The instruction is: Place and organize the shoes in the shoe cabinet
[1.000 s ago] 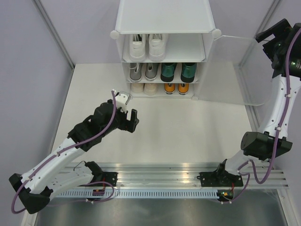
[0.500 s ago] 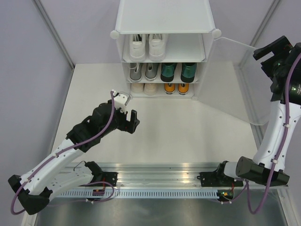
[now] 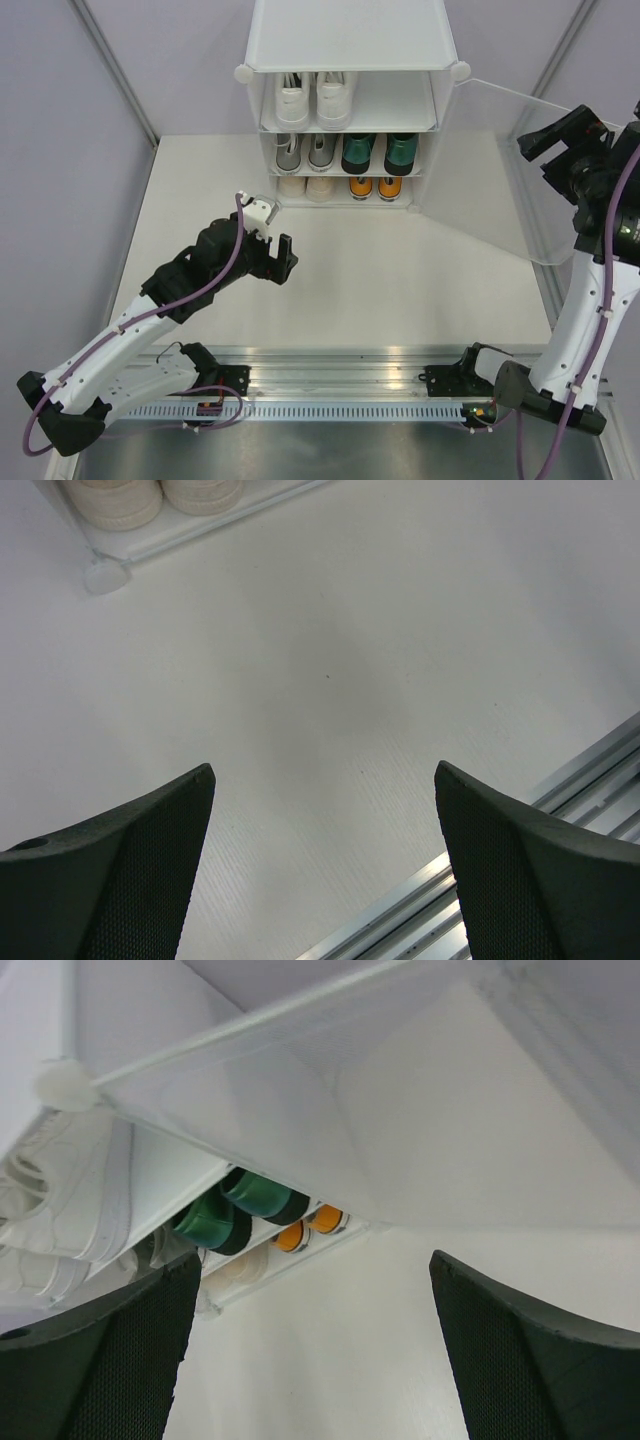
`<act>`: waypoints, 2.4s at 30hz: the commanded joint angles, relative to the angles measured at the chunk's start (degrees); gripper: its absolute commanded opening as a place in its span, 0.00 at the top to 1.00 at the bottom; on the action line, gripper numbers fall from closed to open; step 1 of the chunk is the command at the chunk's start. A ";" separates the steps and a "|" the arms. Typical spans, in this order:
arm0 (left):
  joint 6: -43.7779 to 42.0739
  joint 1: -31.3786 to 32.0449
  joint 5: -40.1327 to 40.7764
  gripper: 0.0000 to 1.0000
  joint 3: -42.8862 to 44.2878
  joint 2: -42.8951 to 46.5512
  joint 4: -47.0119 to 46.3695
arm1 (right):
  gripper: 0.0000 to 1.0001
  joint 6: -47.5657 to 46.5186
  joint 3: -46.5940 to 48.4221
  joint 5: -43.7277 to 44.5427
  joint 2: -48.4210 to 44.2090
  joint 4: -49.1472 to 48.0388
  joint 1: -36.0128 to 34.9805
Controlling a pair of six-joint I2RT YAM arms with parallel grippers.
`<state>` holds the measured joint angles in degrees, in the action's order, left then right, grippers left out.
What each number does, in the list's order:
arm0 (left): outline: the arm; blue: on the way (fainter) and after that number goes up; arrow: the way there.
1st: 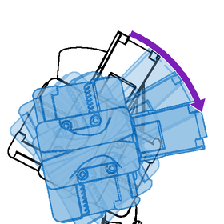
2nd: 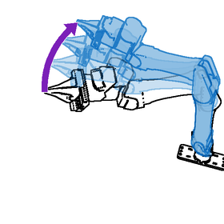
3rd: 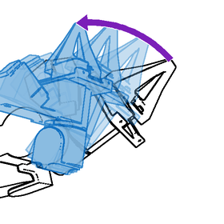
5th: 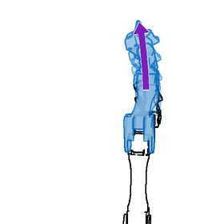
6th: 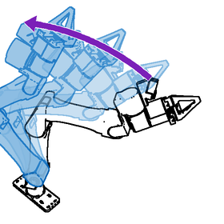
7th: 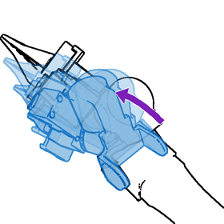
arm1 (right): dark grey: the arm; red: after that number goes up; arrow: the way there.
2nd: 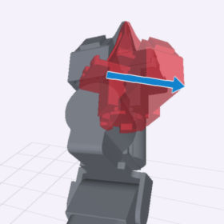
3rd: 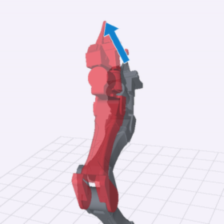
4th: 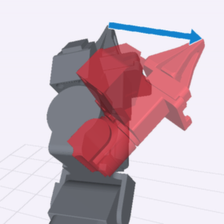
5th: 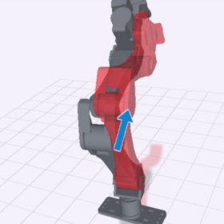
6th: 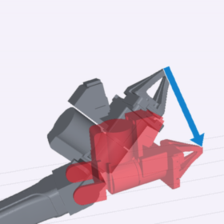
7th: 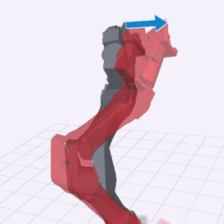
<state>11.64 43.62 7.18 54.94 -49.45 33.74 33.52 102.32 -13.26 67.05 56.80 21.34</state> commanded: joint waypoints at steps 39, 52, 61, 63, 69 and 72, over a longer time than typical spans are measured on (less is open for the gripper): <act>-0.83 0.07 2.14 0.07 -0.88 -1.88 -1.13 | 0.53 -11.11 20.20 19.68 17.33 -13.64 11.26; -0.92 0.07 2.14 0.07 -0.80 -1.88 -1.22 | 0.54 -10.31 15.72 15.64 16.72 -12.32 13.90; -0.74 -0.02 1.43 0.07 -0.80 -1.70 -1.22 | 0.54 -10.40 10.18 11.68 13.90 -10.48 13.90; -0.65 0.07 1.43 0.07 -0.71 -1.61 -1.22 | 0.54 -10.49 8.86 10.19 12.94 -10.13 13.90; -0.65 -0.02 1.52 0.07 -0.80 -1.53 -1.22 | 0.53 -10.67 8.24 5.02 10.04 -10.30 13.90; -0.74 0.07 1.70 0.07 -0.80 -1.44 -1.22 | 0.52 -10.05 8.77 1.23 8.46 -10.56 13.90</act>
<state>11.64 43.62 8.88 54.19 -51.44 33.74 22.72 111.53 -5.82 77.17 42.37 35.16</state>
